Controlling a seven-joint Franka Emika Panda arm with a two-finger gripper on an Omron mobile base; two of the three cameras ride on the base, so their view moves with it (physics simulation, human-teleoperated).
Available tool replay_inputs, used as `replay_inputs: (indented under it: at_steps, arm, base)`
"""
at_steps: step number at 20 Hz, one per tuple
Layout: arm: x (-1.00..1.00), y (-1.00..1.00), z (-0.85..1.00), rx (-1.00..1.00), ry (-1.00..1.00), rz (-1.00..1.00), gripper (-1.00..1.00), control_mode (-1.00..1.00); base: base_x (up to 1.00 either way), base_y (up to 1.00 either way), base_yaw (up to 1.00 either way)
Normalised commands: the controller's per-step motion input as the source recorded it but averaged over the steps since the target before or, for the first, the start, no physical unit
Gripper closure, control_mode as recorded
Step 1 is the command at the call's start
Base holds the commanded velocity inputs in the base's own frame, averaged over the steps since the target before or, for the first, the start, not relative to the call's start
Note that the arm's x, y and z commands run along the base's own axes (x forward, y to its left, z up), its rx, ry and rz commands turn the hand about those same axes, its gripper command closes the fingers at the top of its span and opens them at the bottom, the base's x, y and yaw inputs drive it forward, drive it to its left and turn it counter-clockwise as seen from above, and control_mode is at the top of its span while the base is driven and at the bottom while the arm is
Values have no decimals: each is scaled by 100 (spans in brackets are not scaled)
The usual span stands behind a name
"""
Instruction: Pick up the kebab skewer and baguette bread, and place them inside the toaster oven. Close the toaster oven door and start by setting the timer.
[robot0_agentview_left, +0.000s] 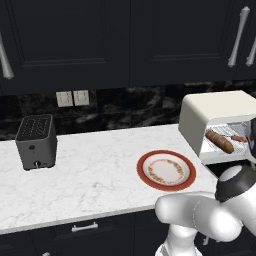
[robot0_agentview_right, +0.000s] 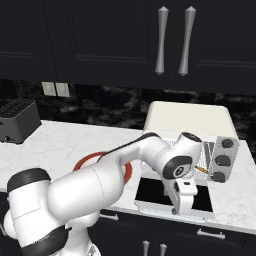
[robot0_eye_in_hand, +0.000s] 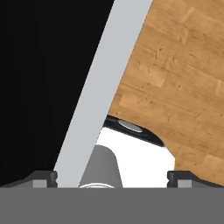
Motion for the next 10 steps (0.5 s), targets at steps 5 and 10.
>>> replay_inputs:
  at_steps: [5,10]
  arm:
    - [35,0,-6,0,0,0,-100,-100]
    - [36,0,-28,0,4,0,-100,-100]
  base:
    - [0,0,0]
    - [0,0,0]
